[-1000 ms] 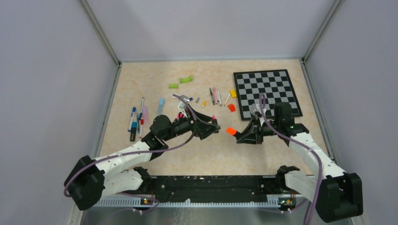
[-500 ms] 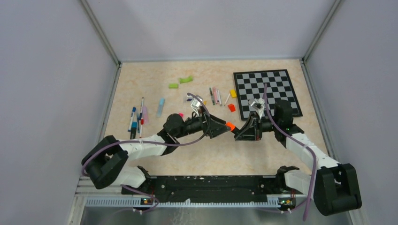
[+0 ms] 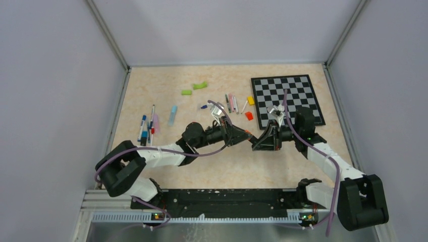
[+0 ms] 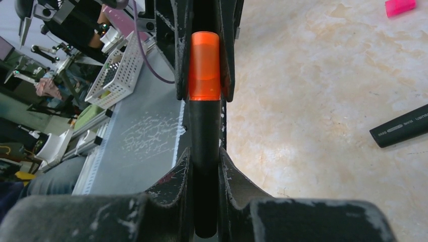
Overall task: Open the pen caps
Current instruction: Open the pen cap from the pen.
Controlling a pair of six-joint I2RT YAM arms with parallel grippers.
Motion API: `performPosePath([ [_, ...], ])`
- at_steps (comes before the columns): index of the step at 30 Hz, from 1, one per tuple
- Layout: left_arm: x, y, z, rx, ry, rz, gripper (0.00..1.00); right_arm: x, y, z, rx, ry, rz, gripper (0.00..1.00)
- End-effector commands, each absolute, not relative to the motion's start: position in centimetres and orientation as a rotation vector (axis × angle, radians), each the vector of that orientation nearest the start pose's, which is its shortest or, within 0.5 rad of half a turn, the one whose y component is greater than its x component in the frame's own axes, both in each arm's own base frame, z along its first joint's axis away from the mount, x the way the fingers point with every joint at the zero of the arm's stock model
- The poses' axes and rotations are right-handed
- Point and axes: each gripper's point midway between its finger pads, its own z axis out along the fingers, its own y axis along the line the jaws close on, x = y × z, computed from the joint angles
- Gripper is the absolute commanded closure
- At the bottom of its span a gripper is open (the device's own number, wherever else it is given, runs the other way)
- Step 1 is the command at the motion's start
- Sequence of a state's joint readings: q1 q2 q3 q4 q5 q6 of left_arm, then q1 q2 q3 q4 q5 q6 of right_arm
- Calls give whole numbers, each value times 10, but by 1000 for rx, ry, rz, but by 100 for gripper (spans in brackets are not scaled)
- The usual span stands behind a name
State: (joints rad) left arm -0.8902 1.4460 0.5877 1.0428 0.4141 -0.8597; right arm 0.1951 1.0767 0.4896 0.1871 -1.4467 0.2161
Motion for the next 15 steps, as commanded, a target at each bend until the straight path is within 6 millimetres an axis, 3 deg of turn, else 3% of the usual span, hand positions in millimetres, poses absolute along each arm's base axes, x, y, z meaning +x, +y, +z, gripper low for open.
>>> performPosePath([
  [1, 183, -389, 277, 431, 1463, -1723, 99, 161, 212, 189, -965, 1665, 1652, 100],
  [5, 192, -374, 288, 340, 1418, -1668, 100, 158, 212, 186, -972, 1664, 1660, 100],
  [12, 219, -315, 343, 134, 1247, -1468, 100, 144, 218, 175, -998, 1690, 1747, 100],
  [15, 227, -293, 353, 83, 1231, -1376, 100, 142, 220, 174, -1006, 1696, 1769, 100],
])
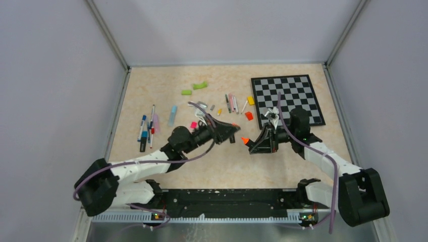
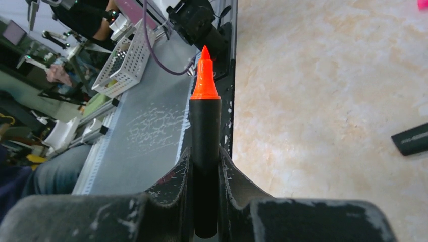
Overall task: Open the pen caps
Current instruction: Open the pen cap from the pen, then place the pen at the center of the board.
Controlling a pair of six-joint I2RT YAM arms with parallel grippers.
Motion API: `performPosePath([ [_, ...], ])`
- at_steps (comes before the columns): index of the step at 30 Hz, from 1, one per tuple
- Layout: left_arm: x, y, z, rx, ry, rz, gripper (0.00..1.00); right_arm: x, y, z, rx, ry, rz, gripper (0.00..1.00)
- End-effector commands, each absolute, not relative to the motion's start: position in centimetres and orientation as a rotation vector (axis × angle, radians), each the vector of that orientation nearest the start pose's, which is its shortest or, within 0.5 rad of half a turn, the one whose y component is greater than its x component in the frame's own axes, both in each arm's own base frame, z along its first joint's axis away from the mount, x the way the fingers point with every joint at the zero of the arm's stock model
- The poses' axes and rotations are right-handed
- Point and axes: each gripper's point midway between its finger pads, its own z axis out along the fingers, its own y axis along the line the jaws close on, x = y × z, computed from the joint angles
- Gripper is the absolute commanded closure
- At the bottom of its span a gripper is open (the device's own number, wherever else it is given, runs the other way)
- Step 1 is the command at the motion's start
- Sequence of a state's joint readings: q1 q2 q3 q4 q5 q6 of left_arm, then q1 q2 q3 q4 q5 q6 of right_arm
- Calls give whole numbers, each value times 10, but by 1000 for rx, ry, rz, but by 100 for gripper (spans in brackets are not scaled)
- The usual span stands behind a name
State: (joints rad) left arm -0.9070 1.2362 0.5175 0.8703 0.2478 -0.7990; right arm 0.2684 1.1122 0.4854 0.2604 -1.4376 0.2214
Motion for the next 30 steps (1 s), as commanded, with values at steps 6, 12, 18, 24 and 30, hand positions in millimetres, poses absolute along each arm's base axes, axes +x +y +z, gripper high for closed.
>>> performPosePath([
  [6, 237, -260, 364, 30, 1196, -1292, 100, 142, 224, 169, -1003, 1718, 1773, 100],
  [12, 248, -248, 310, 92, 1527, -1126, 100, 221, 209, 126, -830, 1986, 1162, 100],
  [18, 254, -222, 225, 51, 1868, -900, 100, 248, 213, 109, -623, 2178, 1125, 100],
  [24, 261, -207, 186, 10, 1961, -785, 100, 276, 222, 85, -532, 2326, 1061, 100],
  [30, 270, -201, 161, 13, 2029, -725, 100, 289, 233, 58, -450, 2440, 1116, 95],
])
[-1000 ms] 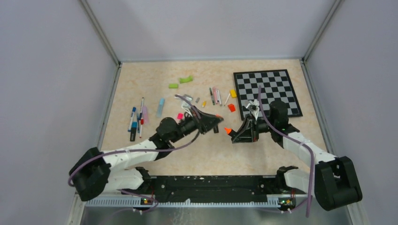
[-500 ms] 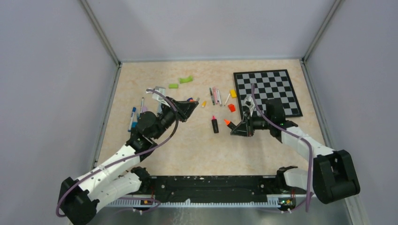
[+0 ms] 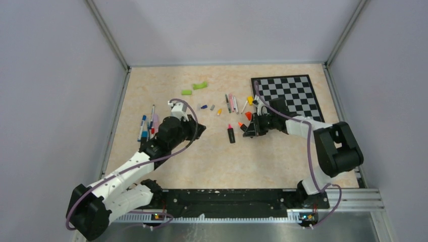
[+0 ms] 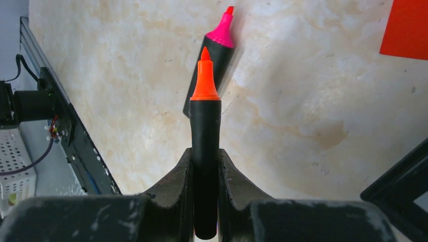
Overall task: Open the pen caps
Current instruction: Place the pen at the center of the board.
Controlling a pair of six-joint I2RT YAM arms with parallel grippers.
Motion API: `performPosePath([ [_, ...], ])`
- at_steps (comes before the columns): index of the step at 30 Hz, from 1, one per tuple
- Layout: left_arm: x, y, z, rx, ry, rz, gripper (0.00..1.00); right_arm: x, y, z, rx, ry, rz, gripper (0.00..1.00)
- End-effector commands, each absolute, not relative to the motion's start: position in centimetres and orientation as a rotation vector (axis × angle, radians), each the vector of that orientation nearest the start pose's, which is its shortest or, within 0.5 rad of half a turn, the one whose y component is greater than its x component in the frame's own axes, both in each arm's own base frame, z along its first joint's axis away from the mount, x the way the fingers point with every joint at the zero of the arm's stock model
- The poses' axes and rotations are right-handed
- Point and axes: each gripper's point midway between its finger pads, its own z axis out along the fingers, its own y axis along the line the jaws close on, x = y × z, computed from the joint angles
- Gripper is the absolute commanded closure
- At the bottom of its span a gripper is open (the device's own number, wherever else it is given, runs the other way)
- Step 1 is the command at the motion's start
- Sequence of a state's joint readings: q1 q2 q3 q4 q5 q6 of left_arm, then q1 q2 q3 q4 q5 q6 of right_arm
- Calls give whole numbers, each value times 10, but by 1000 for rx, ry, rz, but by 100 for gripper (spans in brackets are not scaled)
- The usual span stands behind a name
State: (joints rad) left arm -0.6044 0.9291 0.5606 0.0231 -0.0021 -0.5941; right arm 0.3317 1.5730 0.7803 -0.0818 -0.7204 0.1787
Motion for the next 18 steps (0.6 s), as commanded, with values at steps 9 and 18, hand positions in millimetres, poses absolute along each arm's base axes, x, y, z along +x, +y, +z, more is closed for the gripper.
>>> performPosePath([
  [9, 284, -193, 137, -5, 2103, -711, 100, 279, 251, 48, -487, 2491, 1221, 57],
  [18, 302, -187, 110, 14, 2281, -589, 100, 277, 234, 68, -688, 2400, 1057, 39],
])
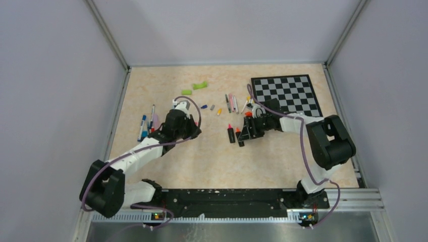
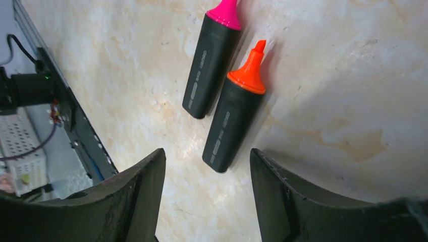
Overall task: Open the pen caps
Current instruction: Place the pen at the center of the board, then place the pen cap at the center of the board.
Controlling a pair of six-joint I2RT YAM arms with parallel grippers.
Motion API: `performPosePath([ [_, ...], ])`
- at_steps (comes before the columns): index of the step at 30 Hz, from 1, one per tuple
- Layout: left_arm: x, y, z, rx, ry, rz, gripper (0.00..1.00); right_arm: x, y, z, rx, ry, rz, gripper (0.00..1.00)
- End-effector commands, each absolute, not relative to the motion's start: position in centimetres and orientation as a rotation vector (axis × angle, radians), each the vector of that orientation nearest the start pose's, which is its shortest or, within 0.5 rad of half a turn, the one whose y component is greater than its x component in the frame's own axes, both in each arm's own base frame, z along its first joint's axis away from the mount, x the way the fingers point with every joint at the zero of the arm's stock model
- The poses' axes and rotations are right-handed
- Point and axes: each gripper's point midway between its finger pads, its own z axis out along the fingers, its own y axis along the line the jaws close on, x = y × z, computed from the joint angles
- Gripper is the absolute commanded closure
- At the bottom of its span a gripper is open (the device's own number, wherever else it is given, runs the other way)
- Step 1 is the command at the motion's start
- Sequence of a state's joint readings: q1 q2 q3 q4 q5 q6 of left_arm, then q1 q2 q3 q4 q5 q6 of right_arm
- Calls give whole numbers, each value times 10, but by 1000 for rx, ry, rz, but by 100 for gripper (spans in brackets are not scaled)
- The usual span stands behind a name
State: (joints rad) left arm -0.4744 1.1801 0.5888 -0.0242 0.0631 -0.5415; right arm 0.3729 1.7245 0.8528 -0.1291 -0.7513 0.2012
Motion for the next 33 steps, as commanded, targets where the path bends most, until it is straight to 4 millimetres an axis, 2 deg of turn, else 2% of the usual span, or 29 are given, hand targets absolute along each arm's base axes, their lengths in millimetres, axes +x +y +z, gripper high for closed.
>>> performPosePath([
  [1, 306, -186, 108, 19, 2310, -555, 100, 275, 229, 71, -747, 2376, 1014, 38],
  [4, 320, -185, 102, 22, 2389, -464, 100, 262, 216, 87, -996, 2242, 932, 36],
  [7, 332, -179, 83, -20, 2524, -322, 100, 240, 207, 100, -1140, 2112, 942, 30],
  [10, 341, -180, 64, -21, 2649, -228, 100, 222, 199, 108, -1163, 2018, 981, 26],
  [13, 349, -185, 48, 15, 2723, -191, 100, 224, 190, 120, -1110, 1968, 1000, 25],
  [17, 357, -186, 37, 36, 2748, -154, 97, 232, 180, 128, -1041, 1957, 1009, 25],
  [23, 356, -185, 30, 73, 2774, -126, 80, 230, 180, 129, -1045, 1947, 1026, 25],
  [27, 353, -184, 25, 86, 2800, -115, 65, 230, 179, 129, -1044, 1945, 1026, 25],
  [28, 352, -185, 26, 91, 2803, -125, 60, 230, 179, 130, -1042, 1945, 1028, 25],
  [33, 355, -192, 45, 108, 2759, -190, 54, 229, 177, 130, -1036, 1943, 1041, 26],
])
